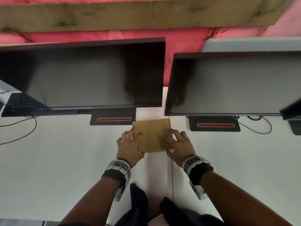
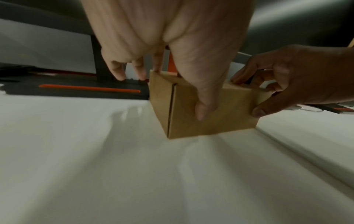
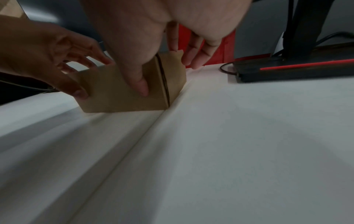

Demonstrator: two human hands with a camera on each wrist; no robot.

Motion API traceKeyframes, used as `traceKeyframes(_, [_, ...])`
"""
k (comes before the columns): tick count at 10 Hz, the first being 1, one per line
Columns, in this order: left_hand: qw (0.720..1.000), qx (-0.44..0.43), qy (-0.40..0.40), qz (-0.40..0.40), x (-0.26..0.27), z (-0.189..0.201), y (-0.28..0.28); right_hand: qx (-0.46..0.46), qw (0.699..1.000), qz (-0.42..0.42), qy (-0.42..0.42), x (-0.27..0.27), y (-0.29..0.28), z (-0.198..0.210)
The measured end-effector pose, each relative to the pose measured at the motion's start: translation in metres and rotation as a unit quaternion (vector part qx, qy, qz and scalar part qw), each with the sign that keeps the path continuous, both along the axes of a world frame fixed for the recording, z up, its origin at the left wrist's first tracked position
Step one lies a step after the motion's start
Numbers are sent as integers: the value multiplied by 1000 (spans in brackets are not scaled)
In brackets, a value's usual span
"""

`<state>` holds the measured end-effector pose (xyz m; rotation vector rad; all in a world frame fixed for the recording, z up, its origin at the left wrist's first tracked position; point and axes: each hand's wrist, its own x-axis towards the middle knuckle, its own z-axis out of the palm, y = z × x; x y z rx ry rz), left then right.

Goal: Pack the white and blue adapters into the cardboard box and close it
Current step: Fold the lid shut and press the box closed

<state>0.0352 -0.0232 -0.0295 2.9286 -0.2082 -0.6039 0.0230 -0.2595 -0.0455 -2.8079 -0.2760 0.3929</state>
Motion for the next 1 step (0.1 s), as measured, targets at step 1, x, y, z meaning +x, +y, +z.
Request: traceKeyframes(1, [999,18,21,-26,9,20,0,-13,999,-2,35,9,3,16])
